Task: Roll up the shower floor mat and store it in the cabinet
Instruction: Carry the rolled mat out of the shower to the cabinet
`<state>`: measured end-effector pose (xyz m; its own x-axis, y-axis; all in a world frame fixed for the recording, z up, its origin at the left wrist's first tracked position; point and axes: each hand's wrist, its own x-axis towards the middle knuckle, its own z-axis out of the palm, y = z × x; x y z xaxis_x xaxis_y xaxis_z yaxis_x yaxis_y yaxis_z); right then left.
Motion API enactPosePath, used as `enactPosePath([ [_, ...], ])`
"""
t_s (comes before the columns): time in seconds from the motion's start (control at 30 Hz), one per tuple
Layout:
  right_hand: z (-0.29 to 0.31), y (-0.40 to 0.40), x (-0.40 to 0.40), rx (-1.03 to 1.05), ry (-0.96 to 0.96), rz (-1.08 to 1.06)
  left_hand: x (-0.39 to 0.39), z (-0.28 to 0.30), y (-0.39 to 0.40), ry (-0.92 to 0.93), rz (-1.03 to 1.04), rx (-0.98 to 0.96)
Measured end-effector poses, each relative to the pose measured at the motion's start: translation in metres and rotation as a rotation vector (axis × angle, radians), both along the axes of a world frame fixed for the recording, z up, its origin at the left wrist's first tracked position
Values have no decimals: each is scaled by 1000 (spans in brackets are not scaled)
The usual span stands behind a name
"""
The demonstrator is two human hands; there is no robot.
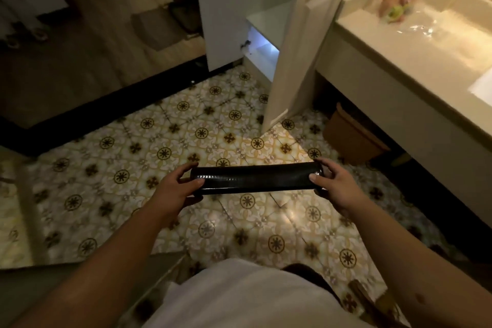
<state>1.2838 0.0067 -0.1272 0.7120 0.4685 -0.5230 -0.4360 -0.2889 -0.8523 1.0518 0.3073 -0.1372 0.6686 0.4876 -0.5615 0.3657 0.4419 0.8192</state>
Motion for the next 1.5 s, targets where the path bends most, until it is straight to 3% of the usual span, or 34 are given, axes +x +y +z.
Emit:
enactPosePath([
  [0.43, -17, 186, 189, 20, 23, 448, 75, 0, 56, -23, 446, 12],
  [0.7, -16, 303, 254, 21, 48, 684, 110, -3, 91, -27, 671, 11],
  [0.97, -35, 409, 275, -11, 21, 723, 127, -18, 186, -6, 685, 16],
  [1.5, -31, 604, 337, 5, 49, 495, 214, -3, 451, 36, 494, -4],
])
